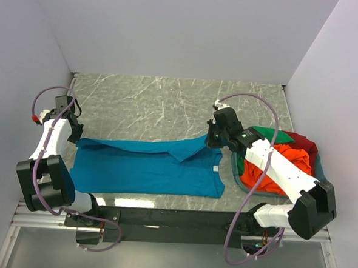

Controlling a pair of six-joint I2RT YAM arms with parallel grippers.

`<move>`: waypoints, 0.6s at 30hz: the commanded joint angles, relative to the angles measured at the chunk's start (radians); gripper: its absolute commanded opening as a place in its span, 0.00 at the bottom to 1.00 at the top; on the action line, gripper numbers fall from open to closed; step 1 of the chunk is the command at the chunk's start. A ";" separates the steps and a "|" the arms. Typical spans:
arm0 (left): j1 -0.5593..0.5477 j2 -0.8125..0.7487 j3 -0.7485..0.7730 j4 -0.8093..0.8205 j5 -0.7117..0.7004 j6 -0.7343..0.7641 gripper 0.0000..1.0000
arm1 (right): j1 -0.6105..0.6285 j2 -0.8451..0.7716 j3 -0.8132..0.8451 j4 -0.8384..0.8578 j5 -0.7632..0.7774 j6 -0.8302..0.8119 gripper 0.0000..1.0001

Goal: Fold and stack the t-shirts
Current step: Fold the tshirt

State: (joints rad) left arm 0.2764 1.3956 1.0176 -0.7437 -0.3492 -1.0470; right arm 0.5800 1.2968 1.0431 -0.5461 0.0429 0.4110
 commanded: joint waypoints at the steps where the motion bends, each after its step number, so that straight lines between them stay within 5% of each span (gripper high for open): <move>1: 0.006 -0.024 -0.010 0.000 -0.007 -0.021 0.01 | 0.017 -0.067 -0.026 -0.040 -0.011 0.015 0.00; 18: 0.006 -0.052 -0.053 0.015 -0.016 -0.018 0.01 | 0.101 -0.162 -0.170 -0.069 -0.067 0.100 0.00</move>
State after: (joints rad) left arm 0.2764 1.3712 0.9726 -0.7383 -0.3462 -1.0603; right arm 0.6590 1.1645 0.8822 -0.6090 -0.0139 0.4843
